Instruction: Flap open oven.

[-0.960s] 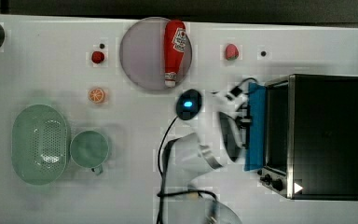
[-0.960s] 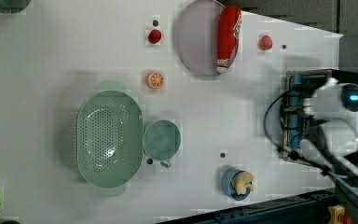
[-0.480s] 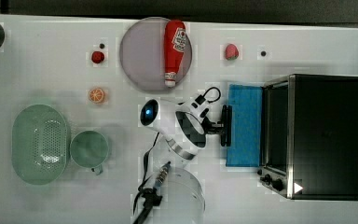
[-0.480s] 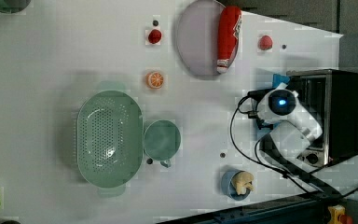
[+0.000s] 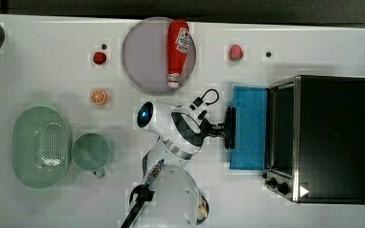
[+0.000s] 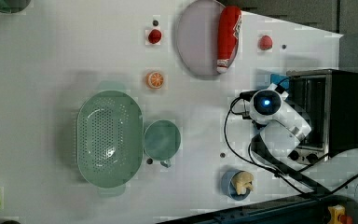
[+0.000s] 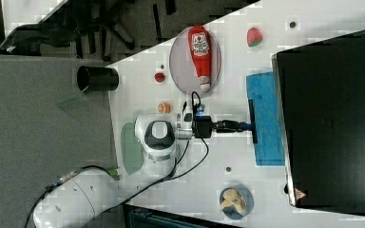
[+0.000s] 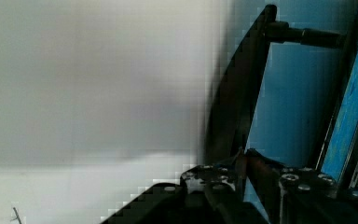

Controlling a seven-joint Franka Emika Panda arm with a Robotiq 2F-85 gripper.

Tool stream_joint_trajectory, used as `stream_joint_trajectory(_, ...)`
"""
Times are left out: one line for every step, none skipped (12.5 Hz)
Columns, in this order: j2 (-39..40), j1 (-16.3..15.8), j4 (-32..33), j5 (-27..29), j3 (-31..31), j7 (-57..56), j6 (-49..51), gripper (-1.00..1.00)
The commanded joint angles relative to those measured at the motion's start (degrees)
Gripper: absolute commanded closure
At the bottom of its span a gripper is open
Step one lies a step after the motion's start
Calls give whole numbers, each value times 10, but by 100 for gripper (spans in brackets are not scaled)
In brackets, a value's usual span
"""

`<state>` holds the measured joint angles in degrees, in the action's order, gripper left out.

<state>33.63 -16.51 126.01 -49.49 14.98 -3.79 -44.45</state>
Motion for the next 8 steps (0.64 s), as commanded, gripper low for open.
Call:
stream_joint_trajectory(-24,-3,-13,10,10,32,-27,65)
stream_joint_trajectory(-38,-2,-13,20,12,32,-36,65)
stream_joint_trajectory(-57,0,-13,40,13,32,-41,65)
stream_joint_trajectory(-79,1,-12,67,13,31,-41,65)
stream_joint_trajectory(-100,3,-12,99,13,31,-41,65)
stream_joint_trajectory(-123,5,-13,136,13,31,-41,65)
stream_joint_trajectory(-148,6,-13,173,13,31,-40,65)
stream_joint_trajectory(-172,8,-13,209,14,31,-38,65)
